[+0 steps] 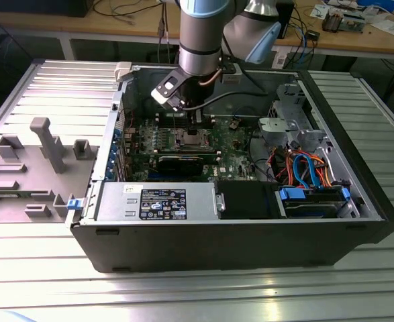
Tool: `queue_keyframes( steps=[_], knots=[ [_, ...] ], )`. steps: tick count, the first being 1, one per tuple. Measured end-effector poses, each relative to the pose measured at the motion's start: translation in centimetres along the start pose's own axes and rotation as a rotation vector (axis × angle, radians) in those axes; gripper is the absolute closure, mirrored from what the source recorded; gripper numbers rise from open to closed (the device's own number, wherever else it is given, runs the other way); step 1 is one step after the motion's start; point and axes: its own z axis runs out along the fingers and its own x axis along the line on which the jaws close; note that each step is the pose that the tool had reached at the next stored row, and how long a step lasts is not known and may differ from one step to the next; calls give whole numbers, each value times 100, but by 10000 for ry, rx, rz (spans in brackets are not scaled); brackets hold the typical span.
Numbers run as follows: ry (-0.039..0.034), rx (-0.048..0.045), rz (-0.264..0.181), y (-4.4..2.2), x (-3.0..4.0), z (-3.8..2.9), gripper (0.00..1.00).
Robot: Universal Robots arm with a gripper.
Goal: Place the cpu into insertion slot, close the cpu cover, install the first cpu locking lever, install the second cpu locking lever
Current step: 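Close the cpu cover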
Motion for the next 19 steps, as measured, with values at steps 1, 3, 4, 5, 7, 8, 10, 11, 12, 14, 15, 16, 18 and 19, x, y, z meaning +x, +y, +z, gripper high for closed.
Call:
queue_keyframes(
  steps=[1, 3, 4, 5, 7, 8, 10, 11, 12, 14, 15, 16, 18, 19],
  knots=[
    [2, -1, 1, -27, 4, 14, 89],
    [0, 0, 1, -61, 6, 29, 89],
    [0, 1, 0, -78, 8, 38, 89],
    [-1, 1, 1, -91, 10, 45, 89],
    [1, -1, 30, -108, 15, 54, 89],
    [-1, 0, 75, -120, 18, 57, 89],
    [1, -1, 84, -134, 20, 62, 89],
    [1, -1, 77, -147, 21, 68, 89],
    [2, 0, 58, -165, 23, 74, 89],
    [3, -1, 27, -181, 25, 84, 89],
    [3, -3, 18, -184, 25, 88, 89],
    [3, -5, 7, -187, 26, 96, 89],
    [2, -5, -11, -190, 25, 119, 89],
    [2, -5, -15, -191, 25, 132, 89]
  ],
)
